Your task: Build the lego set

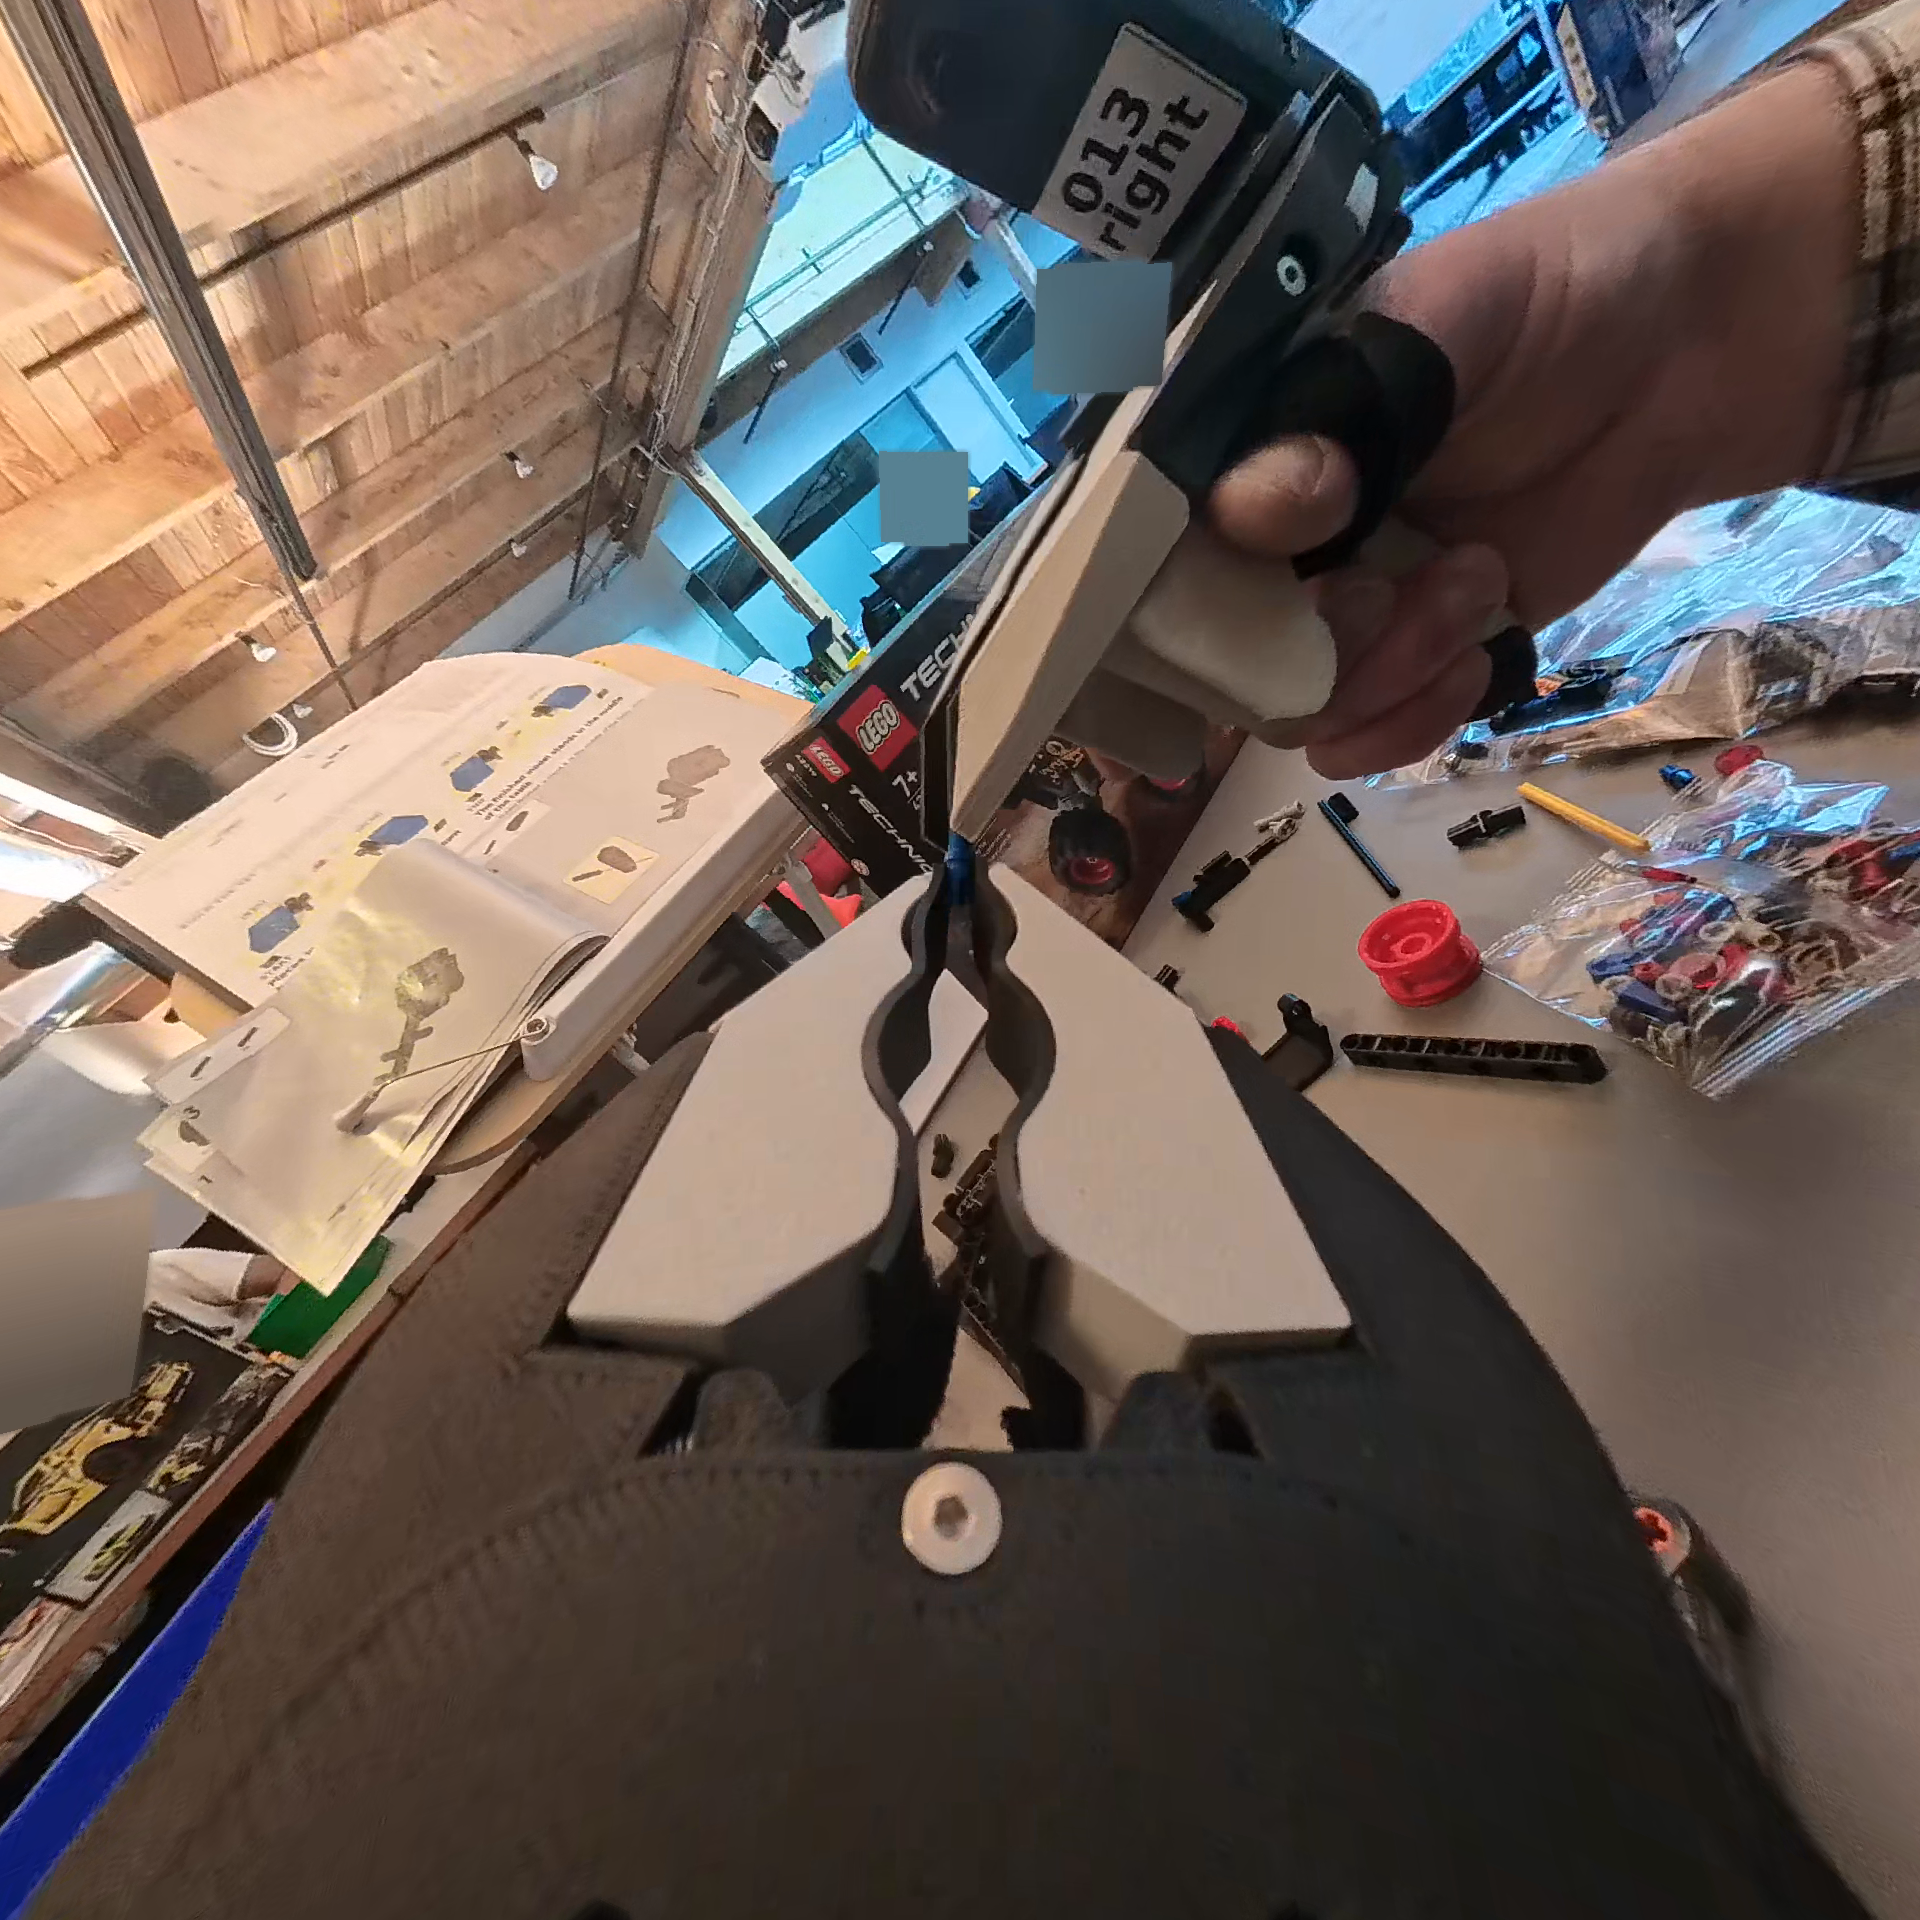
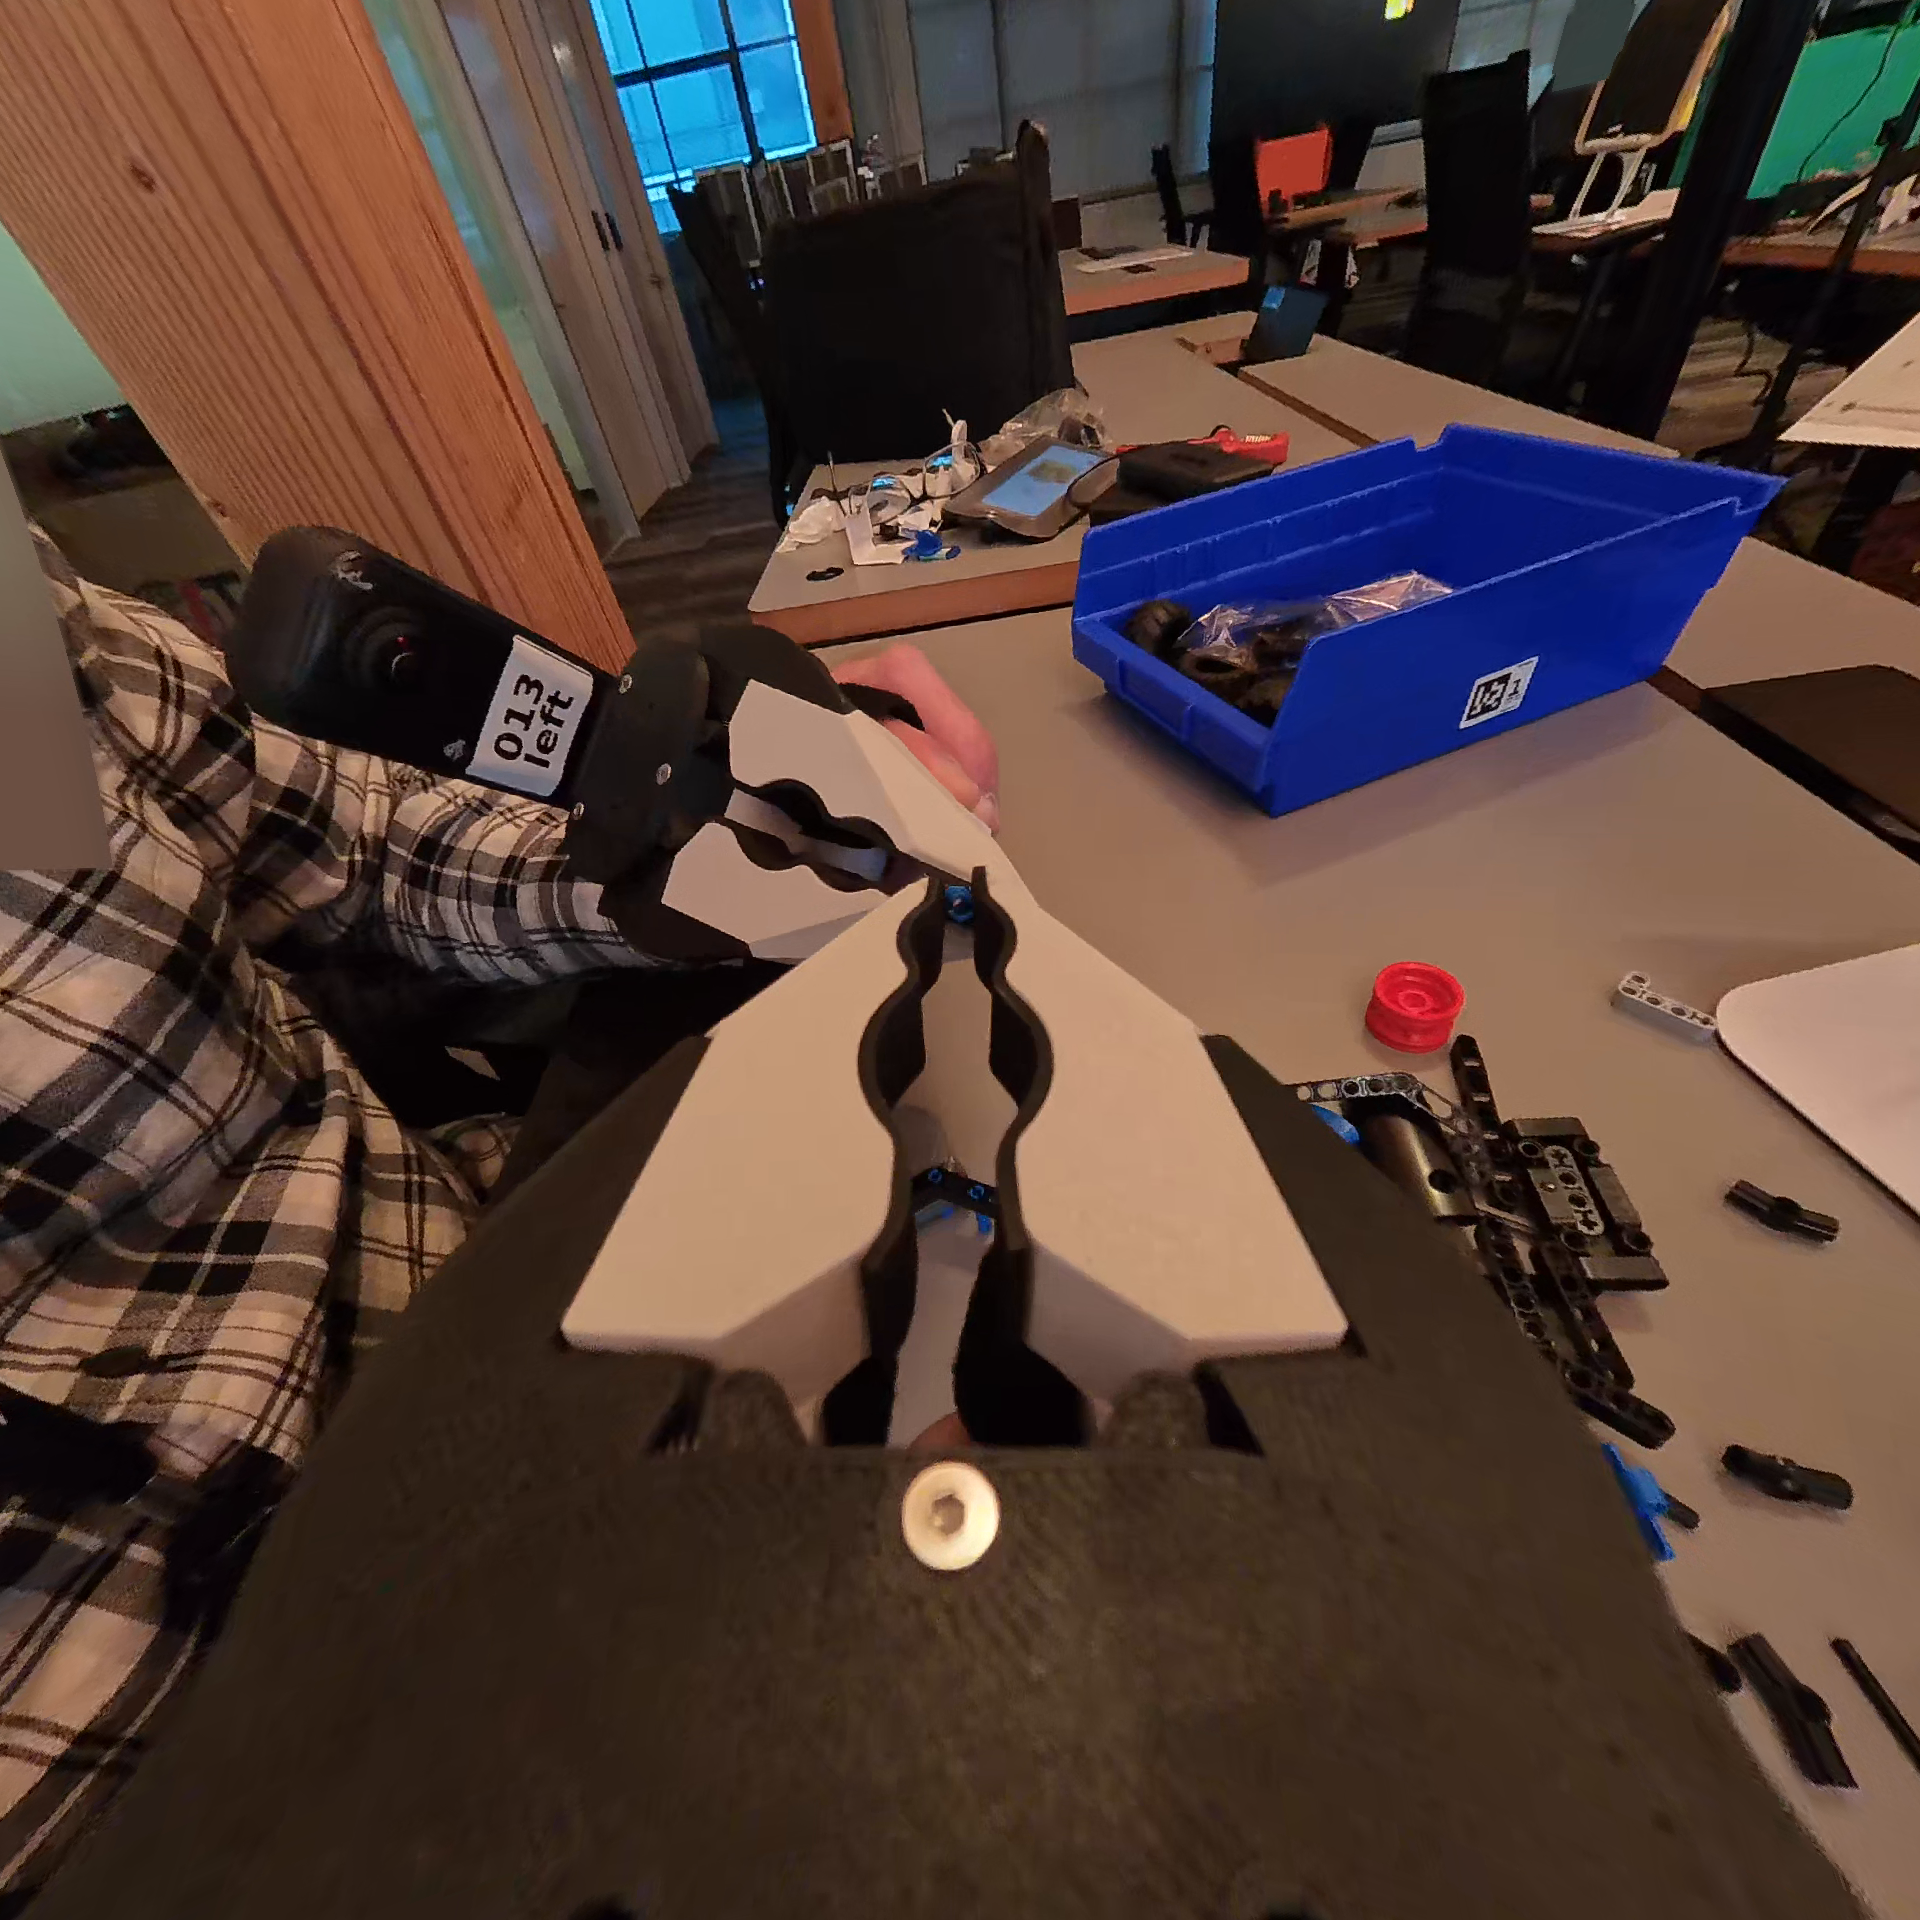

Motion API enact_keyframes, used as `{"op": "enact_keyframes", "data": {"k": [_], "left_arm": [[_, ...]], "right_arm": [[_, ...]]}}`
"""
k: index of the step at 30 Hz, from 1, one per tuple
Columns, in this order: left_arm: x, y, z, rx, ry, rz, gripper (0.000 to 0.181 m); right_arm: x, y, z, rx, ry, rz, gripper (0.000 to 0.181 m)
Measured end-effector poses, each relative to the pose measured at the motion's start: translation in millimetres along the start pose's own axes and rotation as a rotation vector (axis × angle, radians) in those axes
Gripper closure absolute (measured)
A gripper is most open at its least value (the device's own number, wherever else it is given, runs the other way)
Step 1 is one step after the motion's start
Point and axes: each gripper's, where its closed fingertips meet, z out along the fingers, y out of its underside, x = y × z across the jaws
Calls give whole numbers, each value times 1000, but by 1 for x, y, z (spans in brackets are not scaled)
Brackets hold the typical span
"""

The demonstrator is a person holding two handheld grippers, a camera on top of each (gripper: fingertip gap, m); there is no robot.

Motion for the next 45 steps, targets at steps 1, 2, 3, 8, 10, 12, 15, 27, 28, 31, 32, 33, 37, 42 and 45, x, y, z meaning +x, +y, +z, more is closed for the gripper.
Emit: {"op": "enact_keyframes", "data": {"k": [1,2,3,8,10,12,15,27,28,31,32,33,37,42,45], "left_arm": [[0,0,0,0,0,-7,180],[0,0,0,2,2,-13,180],[-1,0,-1,5,3,-21,180],[0,-1,-1,9,6,-29,180],[0,-1,-1,10,9,-35,180],[1,-1,-1,9,10,-41,180],[1,2,0,4,15,-57,180],[-18,14,-6,-30,-20,-143,162],[-23,17,-8,-47,-37,-151,161],[-32,31,-16,-120,-41,-175,159],[-32,38,-19,-154,-30,-181,159],[-30,44,-21,-187,-7,-196,160],[-17,61,-29,-274,101,-308,157],[11,67,-41,-324,251,-446,151],[34,78,-46,-408,334,-454,145]], "right_arm": [[0,0,1,3,3,-1,178],[1,-1,1,9,3,2,178],[1,-1,1,17,0,11,178],[0,-2,4,40,-4,22,174],[0,-2,4,39,1,6,178],[1,-2,4,32,3,4,179],[3,0,5,34,8,10,179],[24,2,-8,28,91,-14,179],[27,4,-10,15,107,-23,179],[36,14,-13,-33,149,-45,179],[38,17,-14,-44,156,-46,179],[40,21,-15,-60,165,-51,179],[45,38,-14,-147,197,-95,179],[45,55,-12,-238,210,-139,179],[43,64,-10,-287,211,-168,179]]}}
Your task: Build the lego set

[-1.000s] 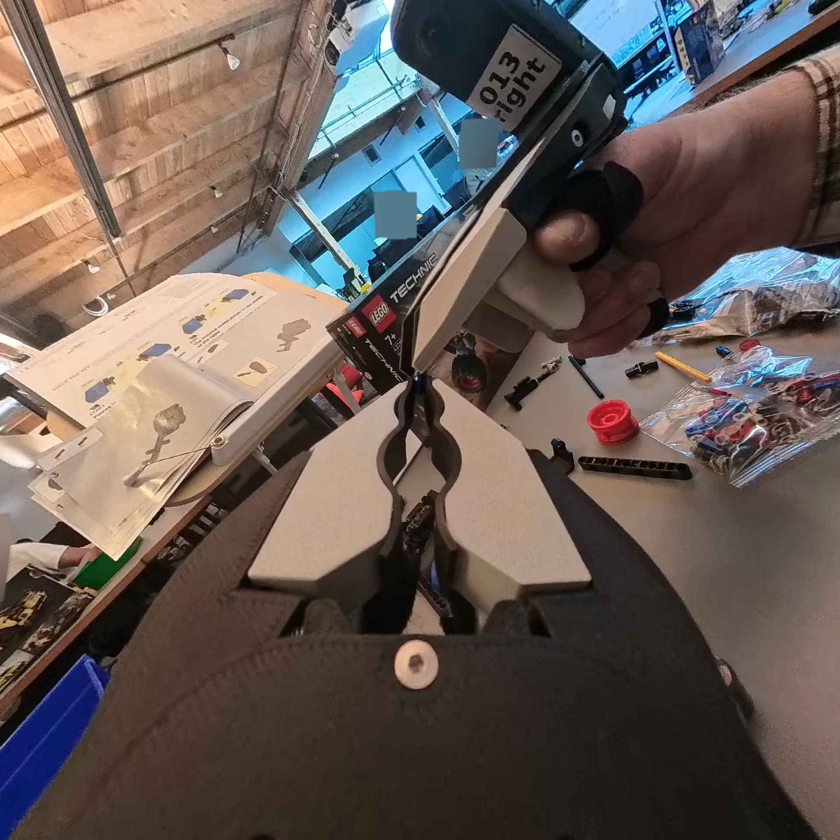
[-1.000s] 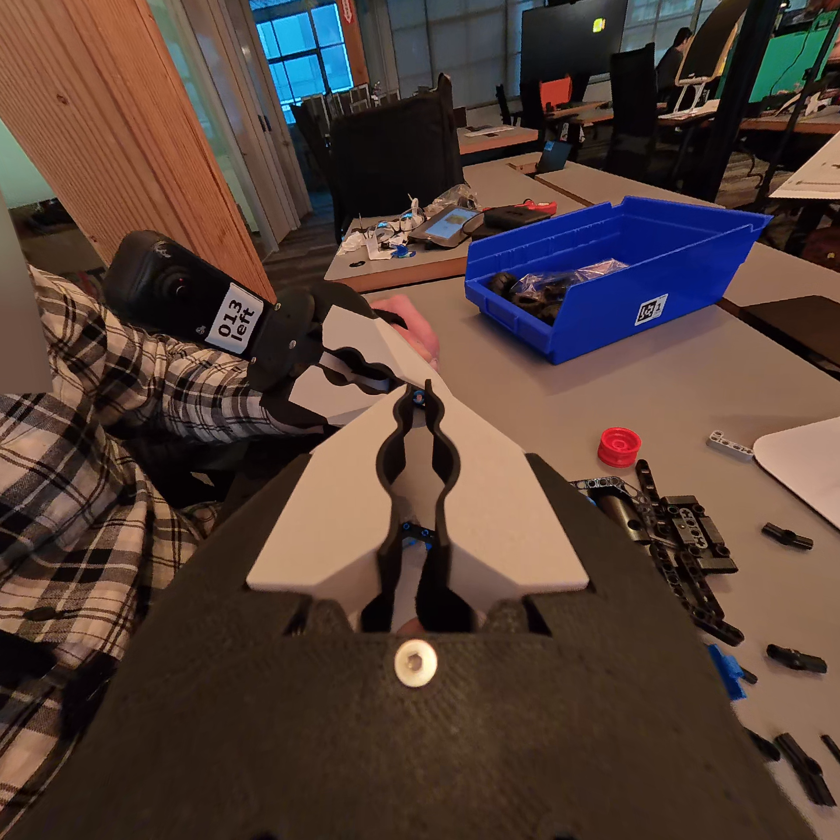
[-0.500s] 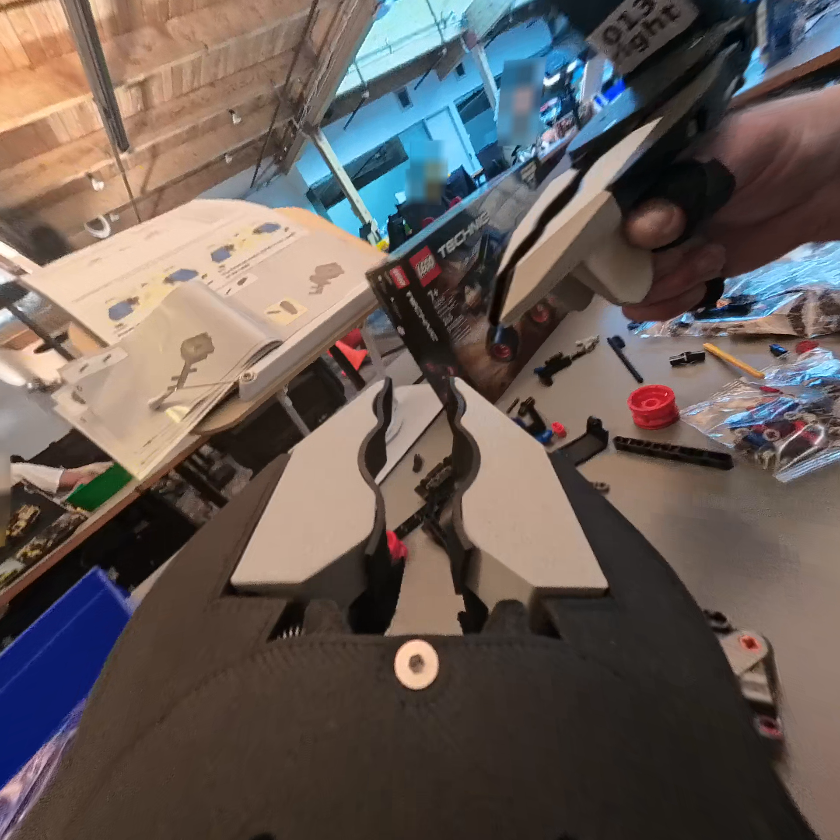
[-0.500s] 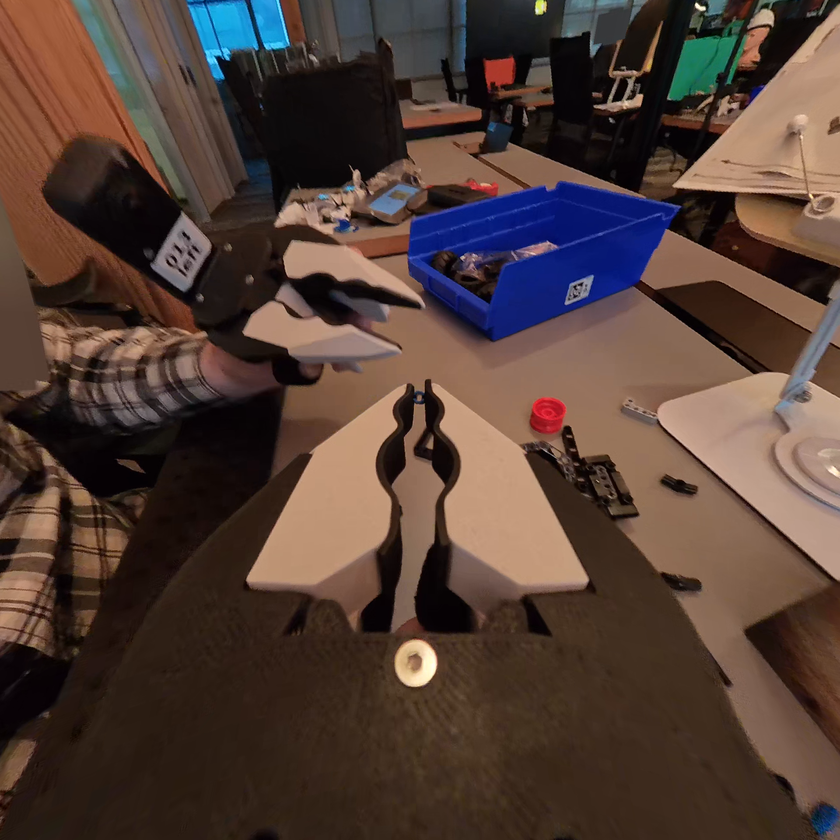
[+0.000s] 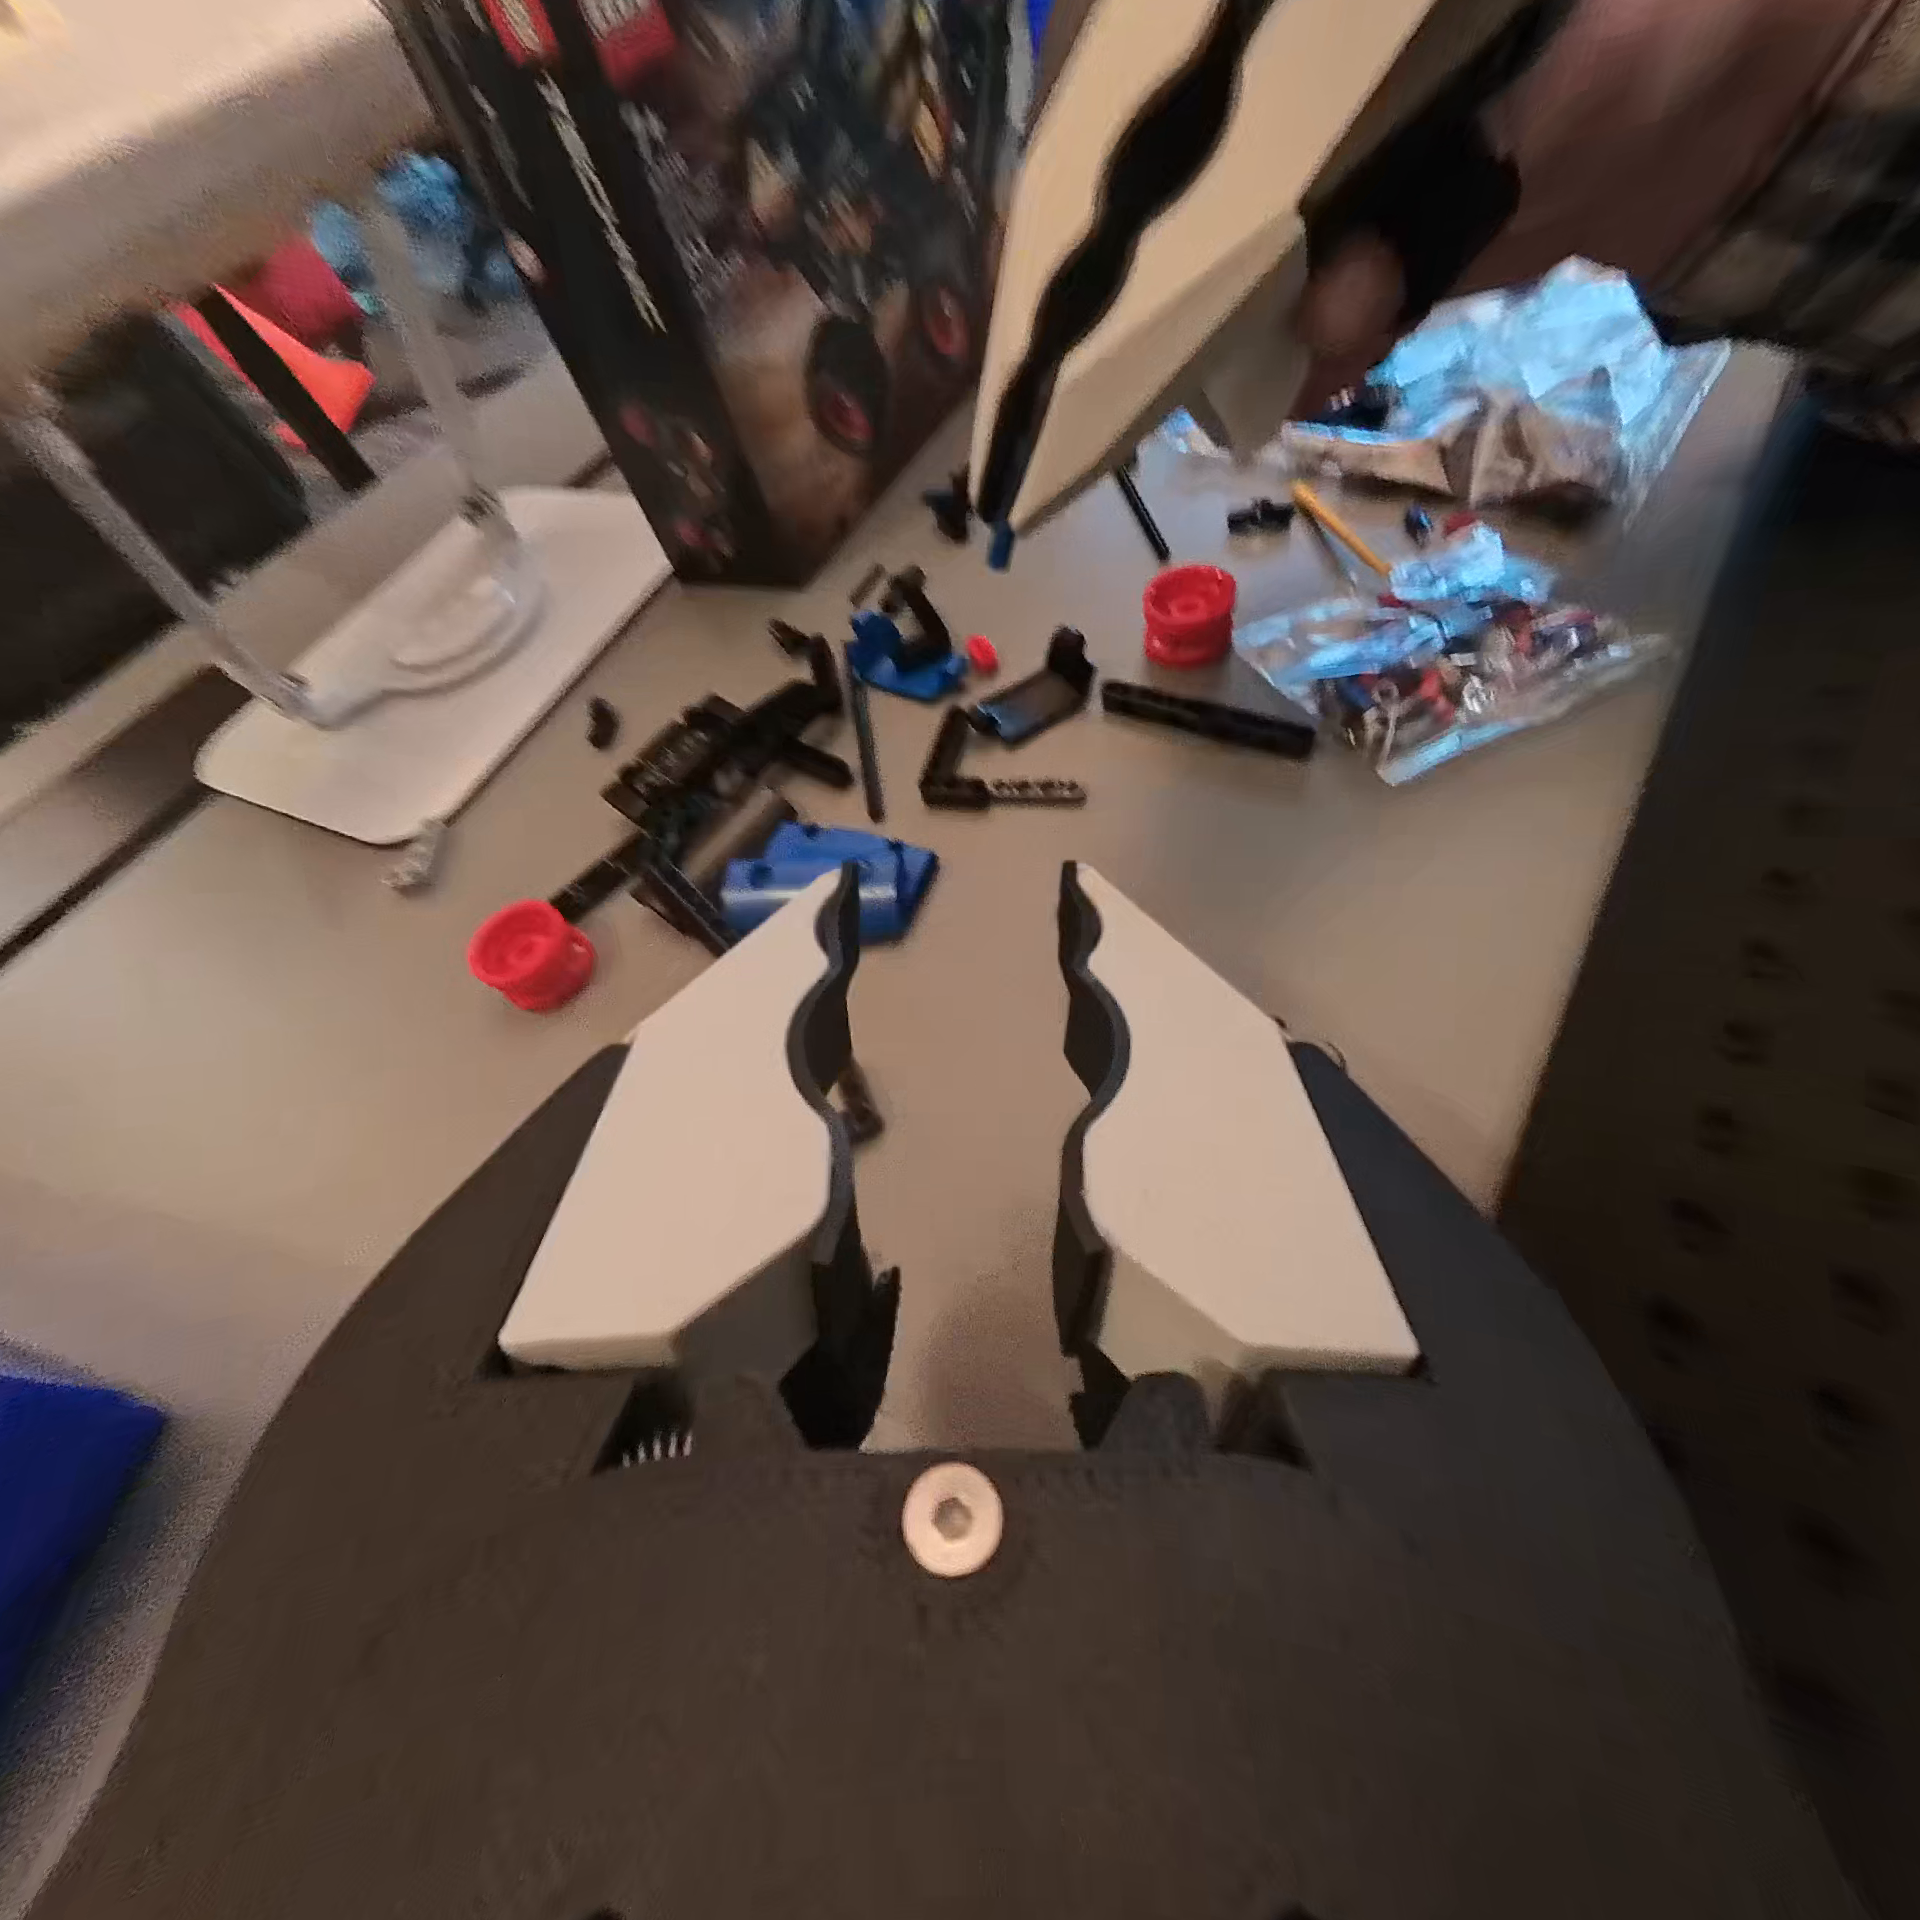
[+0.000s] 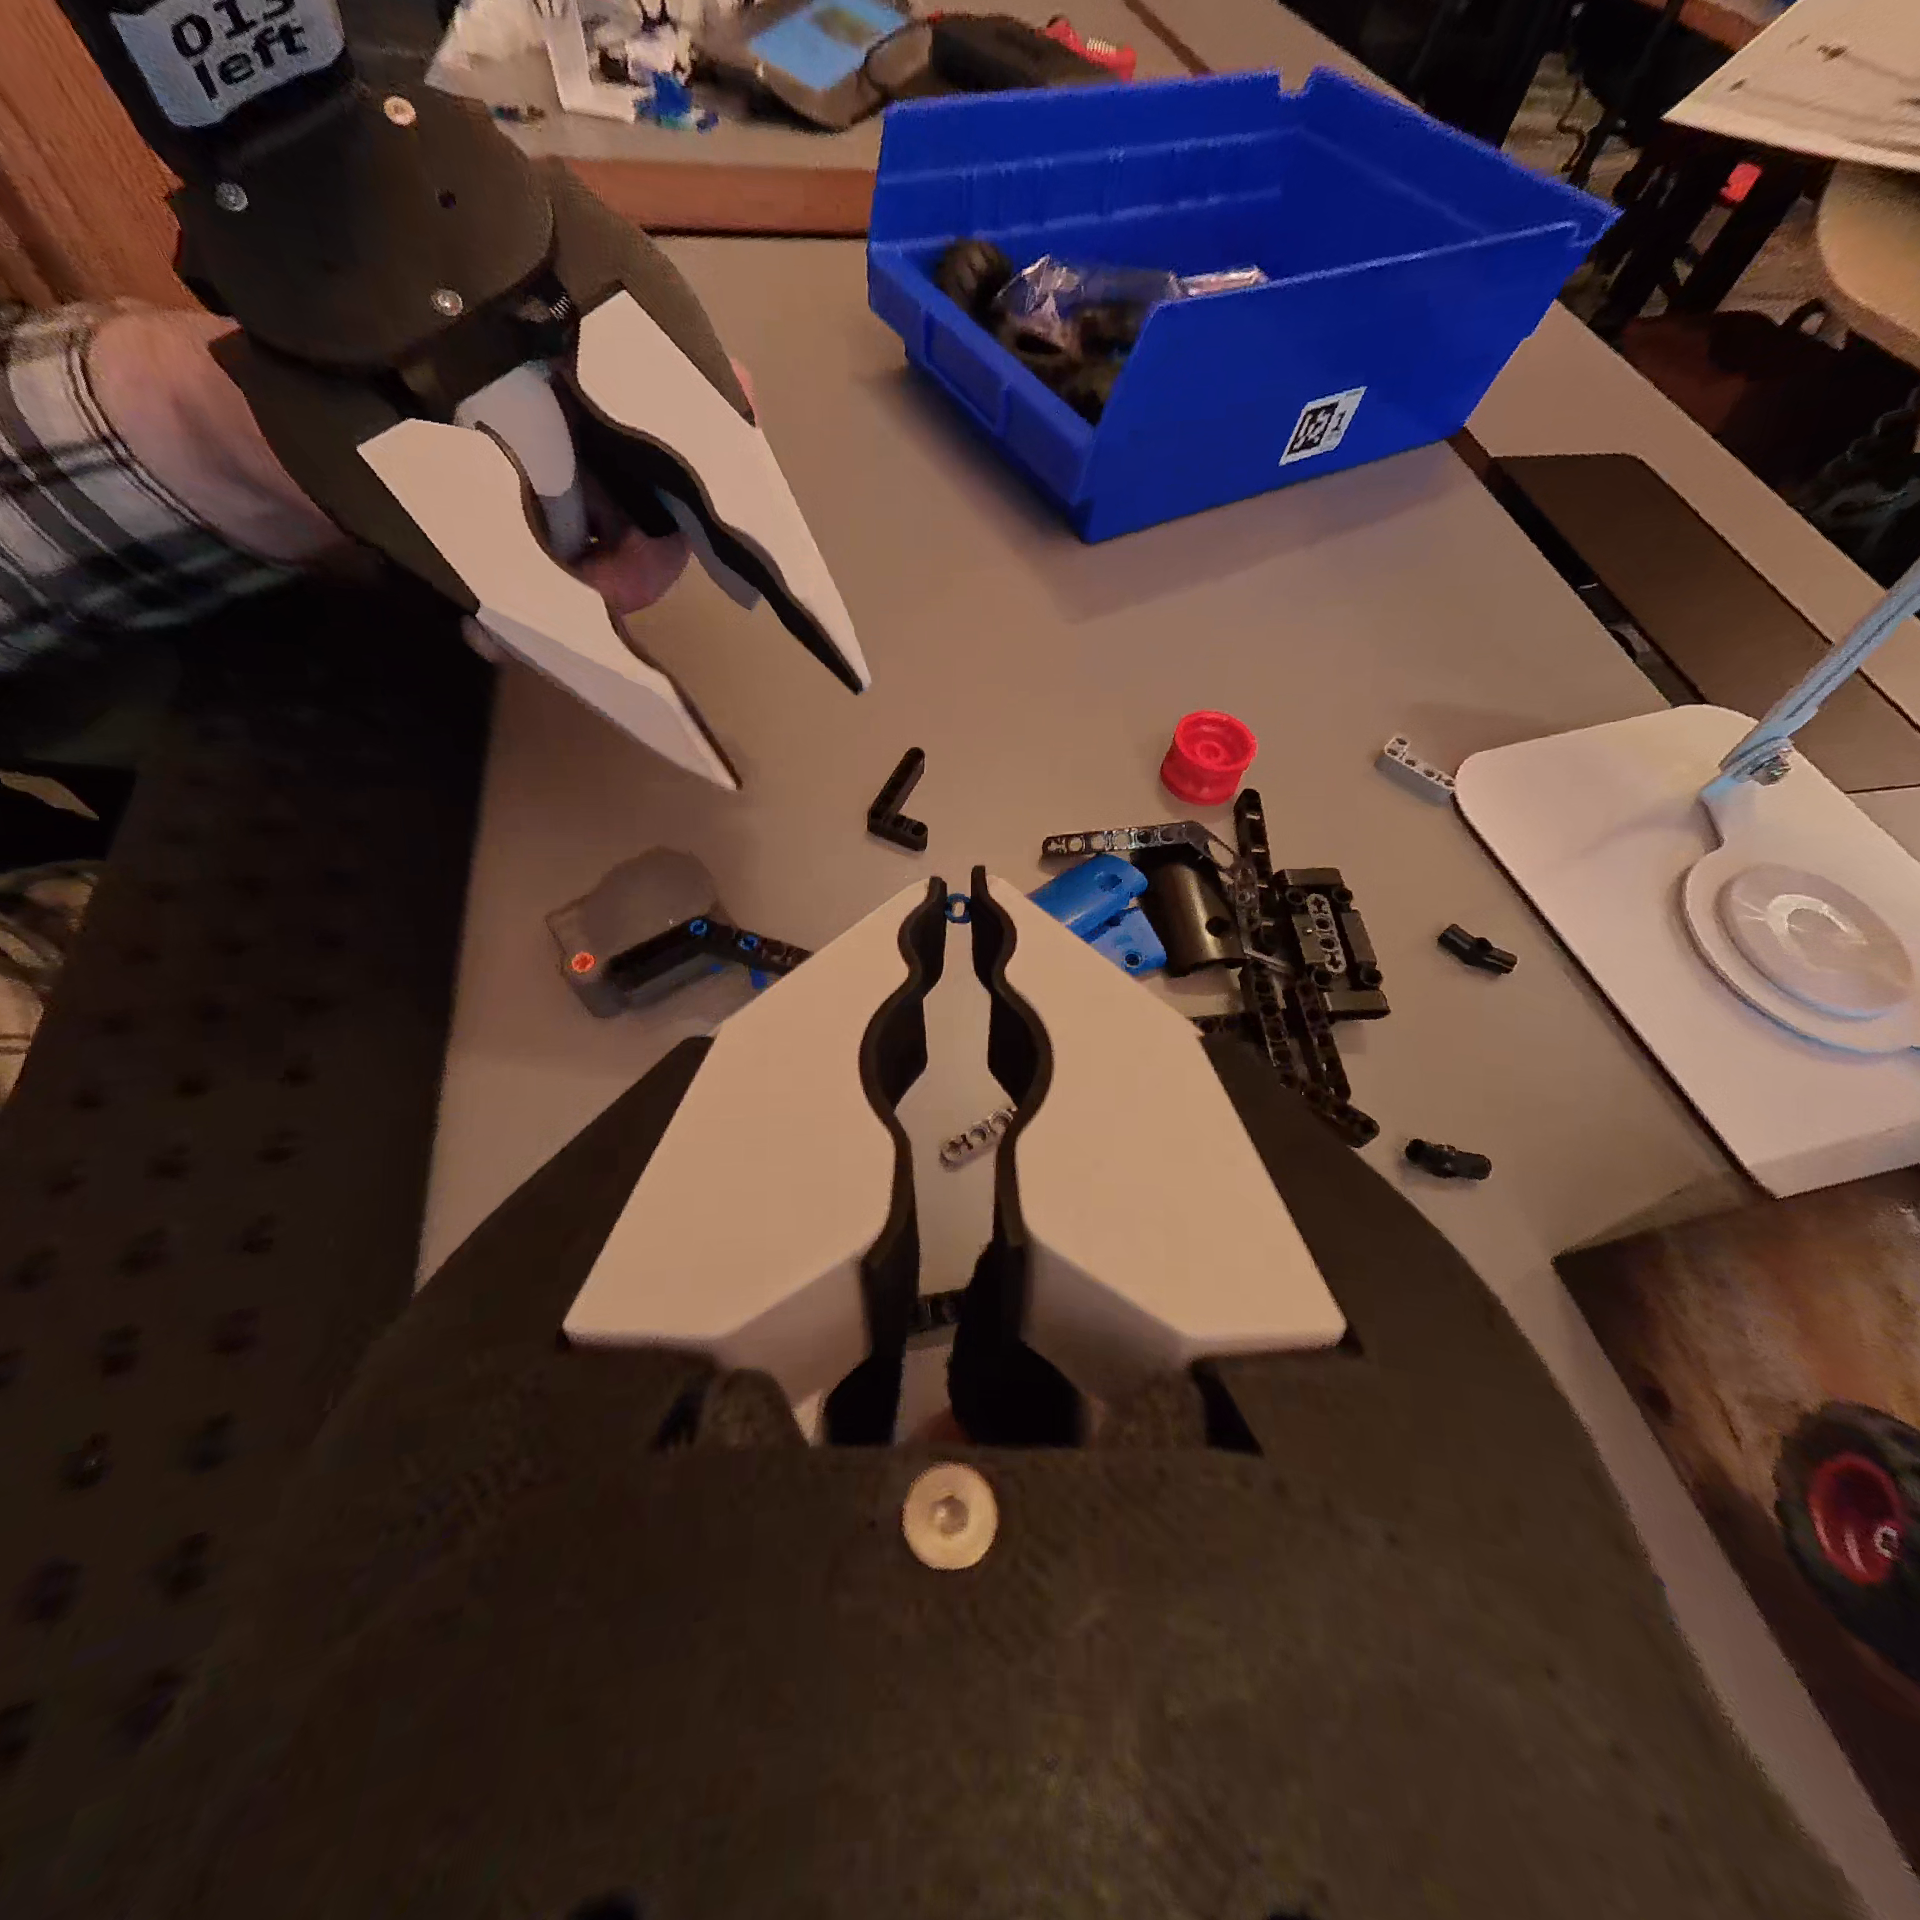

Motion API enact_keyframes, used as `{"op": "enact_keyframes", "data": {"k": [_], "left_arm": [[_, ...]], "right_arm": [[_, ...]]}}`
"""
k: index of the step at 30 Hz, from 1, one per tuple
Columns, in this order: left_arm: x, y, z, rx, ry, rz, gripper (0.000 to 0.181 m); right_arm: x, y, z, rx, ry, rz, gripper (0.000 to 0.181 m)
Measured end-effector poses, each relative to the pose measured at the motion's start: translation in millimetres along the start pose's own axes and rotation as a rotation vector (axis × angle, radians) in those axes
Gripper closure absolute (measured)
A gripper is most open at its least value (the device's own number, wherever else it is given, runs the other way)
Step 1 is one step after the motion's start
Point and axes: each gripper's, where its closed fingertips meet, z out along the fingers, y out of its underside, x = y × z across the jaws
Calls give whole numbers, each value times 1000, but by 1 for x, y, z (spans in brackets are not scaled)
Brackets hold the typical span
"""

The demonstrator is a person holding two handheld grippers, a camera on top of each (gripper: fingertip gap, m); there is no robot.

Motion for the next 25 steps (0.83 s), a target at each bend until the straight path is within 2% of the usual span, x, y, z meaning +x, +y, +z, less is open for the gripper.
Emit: {"op": "enact_keyframes", "data": {"k": [6,9,16,25], "left_arm": [[27,37,18,-179,146,-52,144],[34,40,21,-196,194,-96,149],[48,49,29,-263,267,-65,171],[48,47,34,-279,320,-7,173]], "right_arm": [[-9,12,8,-54,-16,-34,179],[-13,16,12,-71,-32,-43,179],[-17,25,19,-100,-49,-55,179],[-17,27,18,-99,-57,-50,179]]}}
